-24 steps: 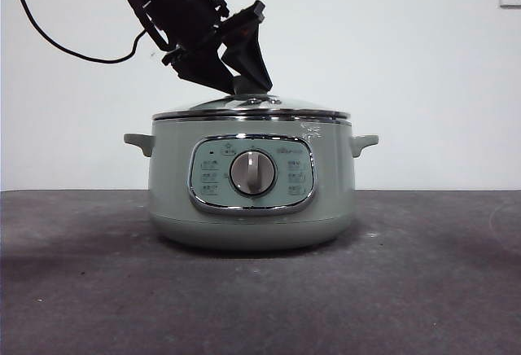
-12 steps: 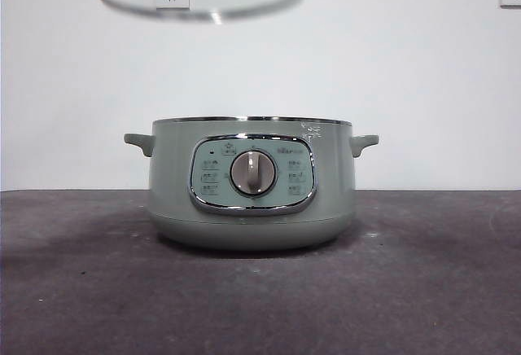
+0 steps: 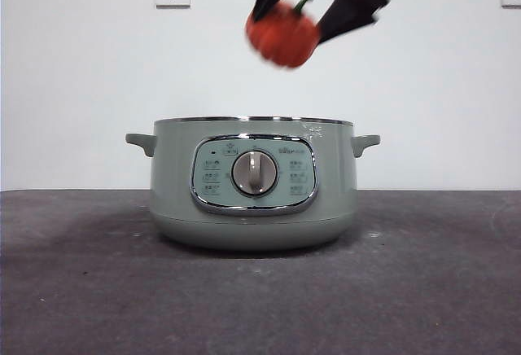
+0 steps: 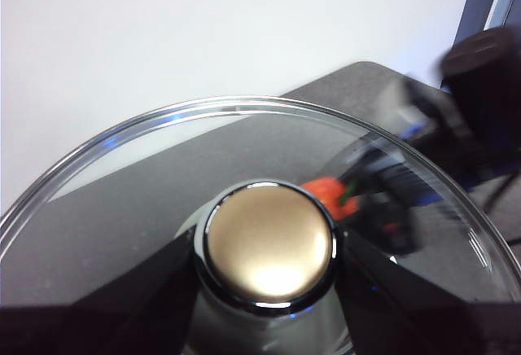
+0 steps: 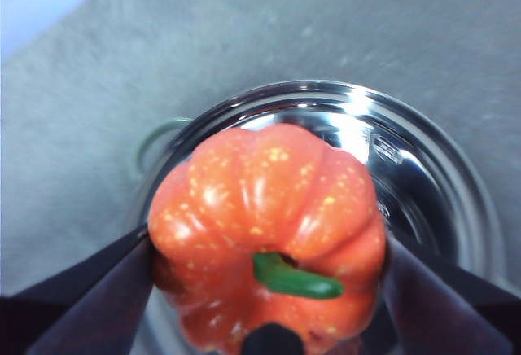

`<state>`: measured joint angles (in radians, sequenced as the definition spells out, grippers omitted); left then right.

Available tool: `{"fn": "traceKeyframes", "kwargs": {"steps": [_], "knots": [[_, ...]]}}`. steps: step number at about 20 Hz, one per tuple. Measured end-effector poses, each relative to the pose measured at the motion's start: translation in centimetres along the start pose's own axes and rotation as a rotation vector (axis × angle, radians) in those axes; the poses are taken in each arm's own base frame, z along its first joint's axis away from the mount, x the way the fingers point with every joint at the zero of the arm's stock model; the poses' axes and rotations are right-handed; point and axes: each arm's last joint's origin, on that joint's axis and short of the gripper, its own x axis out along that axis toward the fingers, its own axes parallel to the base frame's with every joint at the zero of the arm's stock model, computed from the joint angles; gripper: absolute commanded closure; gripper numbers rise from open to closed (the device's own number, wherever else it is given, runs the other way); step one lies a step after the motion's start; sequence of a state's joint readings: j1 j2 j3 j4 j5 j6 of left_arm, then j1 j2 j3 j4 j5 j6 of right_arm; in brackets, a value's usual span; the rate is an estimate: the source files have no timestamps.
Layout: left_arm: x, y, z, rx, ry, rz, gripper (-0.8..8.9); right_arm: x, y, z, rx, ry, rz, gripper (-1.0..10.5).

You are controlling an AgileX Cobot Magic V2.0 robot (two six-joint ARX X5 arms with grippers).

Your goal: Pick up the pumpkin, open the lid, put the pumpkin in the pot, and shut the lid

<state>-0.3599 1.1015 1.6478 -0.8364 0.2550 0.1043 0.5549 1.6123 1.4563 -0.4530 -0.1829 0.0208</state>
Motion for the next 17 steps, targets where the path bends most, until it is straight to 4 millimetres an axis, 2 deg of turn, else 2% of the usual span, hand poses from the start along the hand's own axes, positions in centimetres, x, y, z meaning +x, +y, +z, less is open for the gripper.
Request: {"fn": "traceKeyframes", "kwargs": {"steps": [3, 8, 10, 17], "knots": [[-0.7, -0.2, -0.2, -0.004, 0.015, -0.002, 8.22, 4.7, -0.2, -0.2, -0.033, 0.073, 0.009, 9.6], [-0.6, -0.2, -0.4, -0.008, 0.031, -0.003, 8.22, 10.2, 0.2, -3.1, -0.16, 0.196, -0.036, 9.6], [-0.6, -0.2, -0.4, -0.008, 0.032, -0.004, 8.22, 11.2, 0.2, -3.9, -0.201, 0.23, -0.048, 9.6], [-0.7, -0.2, -0.6, -0.014, 0.051, -0.008, 8.22, 12.2, 0.1, -4.9, -0.253, 0.305, -0.082, 9.6]]}}
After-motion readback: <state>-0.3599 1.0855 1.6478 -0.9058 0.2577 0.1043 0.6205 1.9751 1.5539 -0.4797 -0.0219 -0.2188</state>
